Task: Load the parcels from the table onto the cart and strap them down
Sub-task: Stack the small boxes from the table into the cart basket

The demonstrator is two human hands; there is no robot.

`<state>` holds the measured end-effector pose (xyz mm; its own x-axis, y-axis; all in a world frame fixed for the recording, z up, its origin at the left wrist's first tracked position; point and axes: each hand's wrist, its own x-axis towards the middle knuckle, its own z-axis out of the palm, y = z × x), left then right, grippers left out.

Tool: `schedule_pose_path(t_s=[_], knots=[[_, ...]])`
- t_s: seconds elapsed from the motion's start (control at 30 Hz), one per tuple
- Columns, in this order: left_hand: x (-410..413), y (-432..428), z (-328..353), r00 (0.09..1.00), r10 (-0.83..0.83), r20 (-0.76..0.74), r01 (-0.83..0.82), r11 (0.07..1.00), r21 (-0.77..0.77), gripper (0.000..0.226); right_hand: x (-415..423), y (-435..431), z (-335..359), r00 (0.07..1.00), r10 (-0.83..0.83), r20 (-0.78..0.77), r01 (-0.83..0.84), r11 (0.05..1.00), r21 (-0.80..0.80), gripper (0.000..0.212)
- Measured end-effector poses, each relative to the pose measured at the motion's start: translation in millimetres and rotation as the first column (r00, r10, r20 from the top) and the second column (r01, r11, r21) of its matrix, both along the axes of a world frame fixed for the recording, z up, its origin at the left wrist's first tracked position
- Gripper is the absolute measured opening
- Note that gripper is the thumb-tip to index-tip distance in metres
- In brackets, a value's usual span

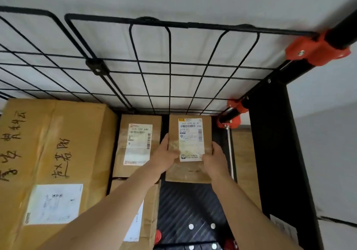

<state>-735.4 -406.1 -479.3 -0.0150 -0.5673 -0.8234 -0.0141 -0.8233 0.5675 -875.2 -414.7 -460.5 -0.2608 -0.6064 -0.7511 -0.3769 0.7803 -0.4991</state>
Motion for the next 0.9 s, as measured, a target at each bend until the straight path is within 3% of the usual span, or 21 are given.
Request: schedule_pose_path(t_s=[0.4,0.63,0.8,0.9], knots=[[-1,1,-32,0.999,-0.028,-0.014,0.029,0.998,0.053,0.086,-5,-5,-35,0.997,0.064,0.045,-0.065,0.998,0.020,0.059],[-5,-2,6,0.993,-0.093,0.069,0.089,0.995,0.051,0.078,-6,-1,-15,0.986,0.139,-0.086,-0.134,0.989,0.060,0.064],[12,20,60,0.969,-0.211,0.132,0.213,0.977,-0.007,0.057,-6,13,19,0.953,0.273,-0.127,-0.272,0.962,0.027,0.041],[27,36,93,0.868,-0.417,0.269,0.435,0.900,-0.007,0.046,-4,30,46,0.921,0.367,-0.134,-0.366,0.930,0.027,0.039]])
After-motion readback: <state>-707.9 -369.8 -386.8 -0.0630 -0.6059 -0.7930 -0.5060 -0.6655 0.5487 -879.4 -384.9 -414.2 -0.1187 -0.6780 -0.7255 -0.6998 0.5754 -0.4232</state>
